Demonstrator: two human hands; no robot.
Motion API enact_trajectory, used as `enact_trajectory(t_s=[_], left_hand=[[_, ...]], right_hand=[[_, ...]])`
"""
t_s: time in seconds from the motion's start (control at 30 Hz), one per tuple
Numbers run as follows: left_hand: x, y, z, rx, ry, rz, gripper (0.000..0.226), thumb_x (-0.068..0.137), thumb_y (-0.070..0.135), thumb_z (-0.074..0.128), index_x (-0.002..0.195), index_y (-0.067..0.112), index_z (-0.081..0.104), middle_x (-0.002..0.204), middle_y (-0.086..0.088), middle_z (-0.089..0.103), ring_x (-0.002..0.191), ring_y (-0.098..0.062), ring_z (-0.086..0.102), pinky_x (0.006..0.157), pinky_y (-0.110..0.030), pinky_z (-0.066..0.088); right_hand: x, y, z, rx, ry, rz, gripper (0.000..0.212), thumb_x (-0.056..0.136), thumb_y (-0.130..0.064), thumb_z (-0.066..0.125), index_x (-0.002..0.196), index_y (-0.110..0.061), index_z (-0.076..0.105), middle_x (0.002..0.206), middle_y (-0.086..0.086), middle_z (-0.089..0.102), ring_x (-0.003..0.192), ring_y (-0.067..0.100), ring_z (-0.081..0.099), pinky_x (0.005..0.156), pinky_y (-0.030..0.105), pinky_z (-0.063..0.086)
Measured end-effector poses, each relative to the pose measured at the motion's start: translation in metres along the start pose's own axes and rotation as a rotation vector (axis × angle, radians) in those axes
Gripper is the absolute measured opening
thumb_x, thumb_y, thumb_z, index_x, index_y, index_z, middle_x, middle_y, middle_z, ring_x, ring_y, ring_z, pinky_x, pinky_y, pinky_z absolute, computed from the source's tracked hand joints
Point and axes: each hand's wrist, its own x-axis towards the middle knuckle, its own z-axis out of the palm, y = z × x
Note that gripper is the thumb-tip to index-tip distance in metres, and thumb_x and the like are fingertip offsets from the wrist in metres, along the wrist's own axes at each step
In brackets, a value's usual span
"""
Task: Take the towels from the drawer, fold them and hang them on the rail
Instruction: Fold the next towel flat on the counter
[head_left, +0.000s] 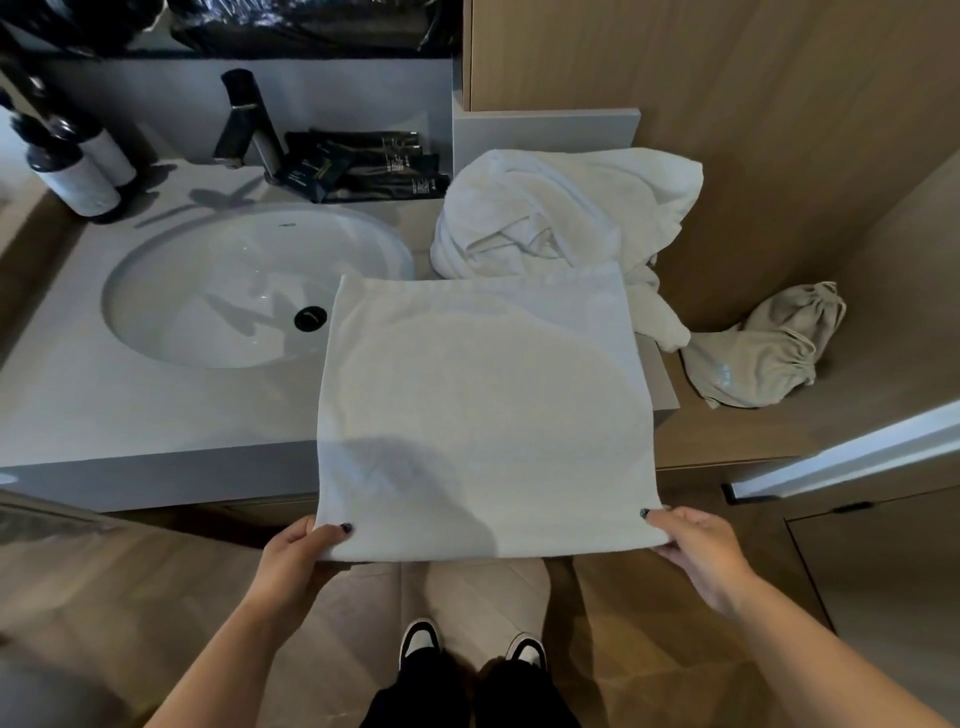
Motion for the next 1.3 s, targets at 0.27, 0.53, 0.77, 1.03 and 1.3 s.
enact_trajectory(t_s=[0.27,0.53,0.77,1.03,1.3], left_hand=[[-0.006,0.001,0.013,-0.031,0.085,0.085,0.017,0.087,0.001,0.067,0.088,0.01,0.052,0.089,-0.018,0.064,0.078,-0.033,0.062,0.067,-0.042,0.053],[-0.027,0.022,0.008,0.158,0.154,0.359,0.012,0.095,0.008,0.061,0.103,0.017,0.061,0.088,-0.014,0.066,0.071,-0.024,0.063,0.057,-0.032,0.052],[-0.05,0.066,0.027,-0.15,-0.029,0.307,0.03,0.099,0.008,0.048,0.125,0.01,0.064,0.118,-0.007,0.067,0.101,-0.019,0.067,0.078,-0.033,0.059],[-0.05,0.1,0.043,-0.684,-0.065,0.295,0.039,0.075,-0.015,0.05,0.112,-0.003,0.057,0.115,-0.02,0.067,0.109,-0.028,0.067,0.087,-0.041,0.054],[-0.025,0.136,0.053,0.12,0.297,0.538,0.017,0.09,0.032,0.07,0.086,0.016,0.075,0.08,-0.002,0.075,0.079,-0.018,0.069,0.07,-0.028,0.056]], right_hand=[[-0.007,-0.004,0.011,0.2,-0.04,0.069,0.009,0.092,-0.003,0.061,0.1,0.0,0.062,0.11,0.015,0.07,0.108,0.028,0.065,0.087,0.039,0.055],[-0.03,-0.024,-0.002,0.005,-0.028,-0.061,0.009,0.095,-0.013,0.062,0.092,-0.008,0.055,0.11,0.021,0.064,0.096,0.032,0.066,0.062,0.031,0.055],[-0.05,-0.076,-0.02,0.164,-0.275,-0.148,0.023,0.097,-0.006,0.052,0.111,-0.009,0.07,0.114,0.018,0.068,0.1,0.03,0.066,0.067,0.03,0.058],[-0.047,-0.125,-0.031,0.214,-0.434,-0.262,0.034,0.094,0.0,0.044,0.117,-0.009,0.067,0.112,0.01,0.073,0.103,0.025,0.07,0.073,0.032,0.06],[-0.027,-0.164,-0.013,-0.102,-0.195,-0.466,0.007,0.091,-0.015,0.066,0.095,-0.015,0.072,0.087,0.004,0.077,0.086,0.02,0.073,0.078,0.033,0.059]])
